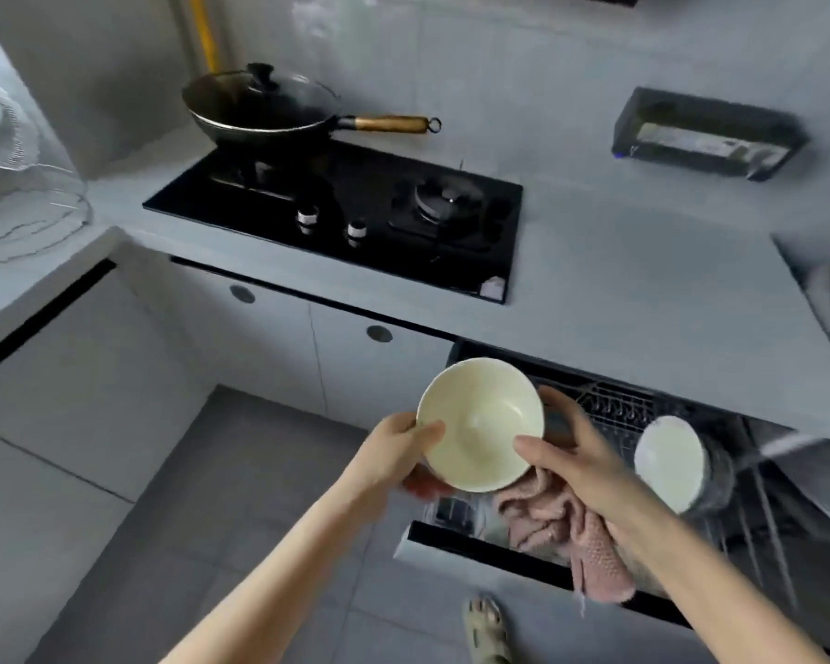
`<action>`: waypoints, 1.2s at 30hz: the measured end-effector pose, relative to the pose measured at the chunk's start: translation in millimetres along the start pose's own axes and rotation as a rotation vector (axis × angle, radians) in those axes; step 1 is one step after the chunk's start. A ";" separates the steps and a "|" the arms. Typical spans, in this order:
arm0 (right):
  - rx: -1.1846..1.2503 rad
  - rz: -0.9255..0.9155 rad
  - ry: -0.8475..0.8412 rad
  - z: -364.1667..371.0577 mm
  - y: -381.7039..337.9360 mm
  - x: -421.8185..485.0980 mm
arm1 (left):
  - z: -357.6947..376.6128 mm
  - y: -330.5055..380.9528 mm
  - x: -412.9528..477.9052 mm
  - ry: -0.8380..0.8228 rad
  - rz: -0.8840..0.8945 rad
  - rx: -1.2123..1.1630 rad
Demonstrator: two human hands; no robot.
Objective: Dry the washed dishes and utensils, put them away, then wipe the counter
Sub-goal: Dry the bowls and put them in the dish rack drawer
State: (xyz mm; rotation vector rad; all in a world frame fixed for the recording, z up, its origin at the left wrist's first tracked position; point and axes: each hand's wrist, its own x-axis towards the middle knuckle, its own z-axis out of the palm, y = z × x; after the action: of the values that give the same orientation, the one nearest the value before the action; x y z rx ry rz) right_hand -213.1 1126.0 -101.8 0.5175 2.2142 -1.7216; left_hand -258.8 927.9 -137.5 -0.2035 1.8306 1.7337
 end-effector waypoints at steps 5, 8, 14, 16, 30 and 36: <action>-0.237 0.130 0.220 -153.6 62.2 30.1 | 88.9 18.9 70.7 -0.078 -0.101 0.028; -0.506 0.216 0.285 -227.7 104.1 51.1 | 130.1 20.3 106.7 -0.062 -0.170 0.068; -0.995 0.406 0.212 -311.7 199.0 95.5 | 188.7 3.5 157.1 -0.049 -0.303 0.144; -1.061 0.482 0.162 -324.5 234.5 106.0 | 203.7 -5.0 169.1 -0.053 -0.342 0.165; -0.940 0.774 0.046 -298.3 398.3 150.4 | 251.9 -43.7 209.7 -0.022 -0.583 0.258; -0.789 0.774 0.014 -312.8 462.7 162.1 | 249.3 -58.2 211.9 0.054 -0.640 0.197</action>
State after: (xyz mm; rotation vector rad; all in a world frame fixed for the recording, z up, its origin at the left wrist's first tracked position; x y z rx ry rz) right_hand -152.8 1548.7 -496.6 0.9719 2.0517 -0.4202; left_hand -322.0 1217.5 -287.7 -0.6773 1.7053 1.1068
